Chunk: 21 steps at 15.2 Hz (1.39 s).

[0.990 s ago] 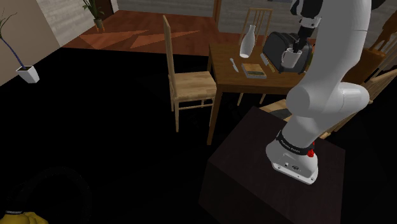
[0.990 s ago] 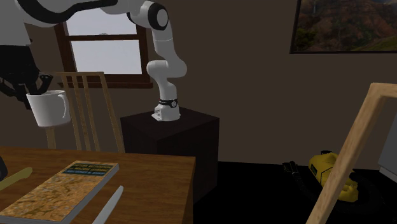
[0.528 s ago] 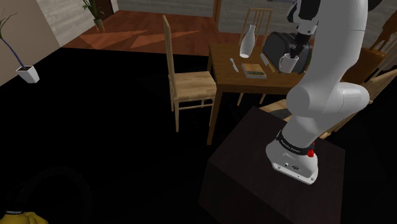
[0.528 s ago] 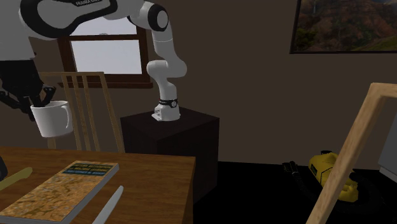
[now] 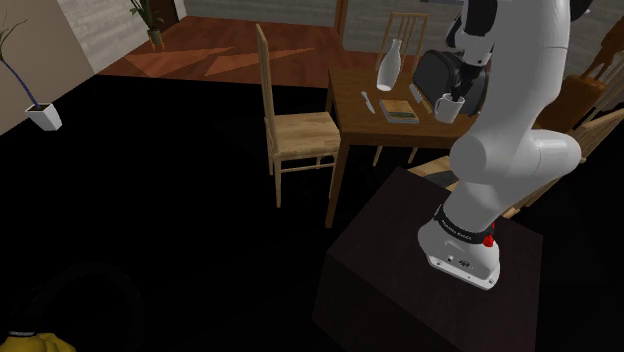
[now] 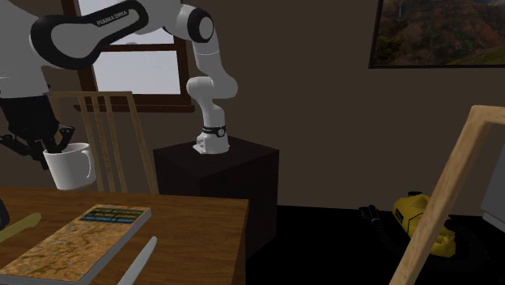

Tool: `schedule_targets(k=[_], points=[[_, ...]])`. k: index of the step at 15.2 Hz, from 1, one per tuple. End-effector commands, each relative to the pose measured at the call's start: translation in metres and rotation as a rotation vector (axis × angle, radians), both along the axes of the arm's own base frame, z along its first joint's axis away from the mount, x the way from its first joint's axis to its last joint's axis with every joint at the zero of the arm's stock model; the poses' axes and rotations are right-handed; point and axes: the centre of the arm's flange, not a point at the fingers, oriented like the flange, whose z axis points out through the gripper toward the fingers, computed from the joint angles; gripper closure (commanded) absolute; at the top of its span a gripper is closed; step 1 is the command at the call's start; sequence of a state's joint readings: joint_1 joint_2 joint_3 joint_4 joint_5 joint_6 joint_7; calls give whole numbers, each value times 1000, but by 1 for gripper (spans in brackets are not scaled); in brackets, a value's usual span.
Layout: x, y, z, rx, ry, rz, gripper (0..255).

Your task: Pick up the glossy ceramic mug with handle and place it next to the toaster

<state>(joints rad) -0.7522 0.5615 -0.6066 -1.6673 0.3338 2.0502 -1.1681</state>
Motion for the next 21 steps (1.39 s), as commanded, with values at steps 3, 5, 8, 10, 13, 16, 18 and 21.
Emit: schedule_targets(k=[3,5,8,10,13,16,18,21], points=[[0,1,-22,-1,0,0,255],[0,1,-33,-1,0,0,255],[0,1,-40,-1,0,0,255],[0,1,-40,-1,0,0,255],[0,1,-40,-1,0,0,255],[0,1,-40,-1,0,0,0],[0,1,-40,-1,0,0,0],[0,0,-27,-1,0,0,0]])
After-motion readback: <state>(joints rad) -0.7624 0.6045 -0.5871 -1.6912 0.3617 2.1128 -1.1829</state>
